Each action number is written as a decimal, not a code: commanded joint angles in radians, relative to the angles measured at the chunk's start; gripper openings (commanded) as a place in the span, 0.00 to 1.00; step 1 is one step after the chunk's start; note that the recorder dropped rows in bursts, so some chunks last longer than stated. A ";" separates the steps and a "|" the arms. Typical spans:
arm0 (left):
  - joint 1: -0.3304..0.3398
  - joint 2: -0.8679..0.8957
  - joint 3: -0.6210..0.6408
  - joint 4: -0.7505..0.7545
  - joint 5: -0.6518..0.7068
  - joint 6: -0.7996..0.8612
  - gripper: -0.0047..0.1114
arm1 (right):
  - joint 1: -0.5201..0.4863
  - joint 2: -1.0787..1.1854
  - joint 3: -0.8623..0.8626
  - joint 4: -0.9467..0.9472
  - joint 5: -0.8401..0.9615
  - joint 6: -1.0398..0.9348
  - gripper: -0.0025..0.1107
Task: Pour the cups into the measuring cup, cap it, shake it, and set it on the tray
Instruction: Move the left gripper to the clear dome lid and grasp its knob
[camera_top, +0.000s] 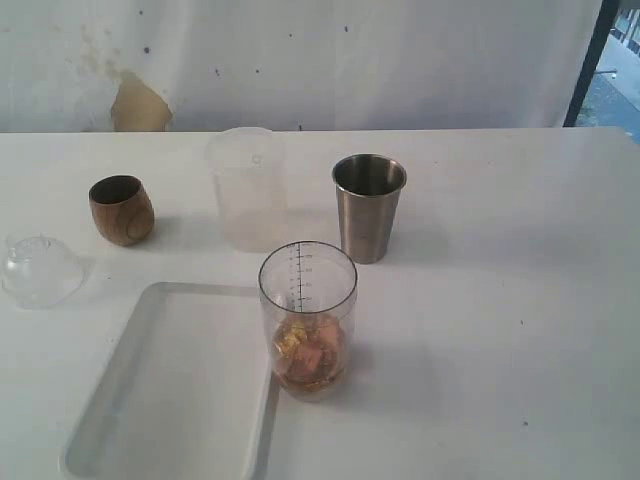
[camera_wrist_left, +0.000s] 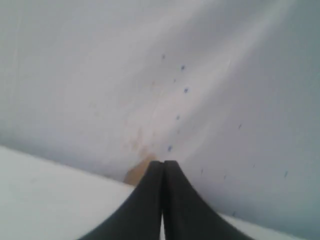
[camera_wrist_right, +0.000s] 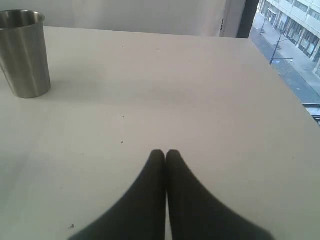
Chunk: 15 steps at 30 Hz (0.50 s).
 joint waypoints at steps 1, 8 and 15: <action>-0.002 0.306 -0.220 0.002 0.315 0.127 0.04 | -0.005 -0.006 0.002 0.000 -0.003 -0.003 0.02; -0.002 0.649 -0.460 0.068 0.674 0.165 0.50 | -0.005 -0.006 0.002 0.000 -0.003 -0.003 0.02; -0.002 0.904 -0.616 0.063 0.918 0.283 0.69 | -0.005 -0.006 0.002 0.000 -0.003 -0.003 0.02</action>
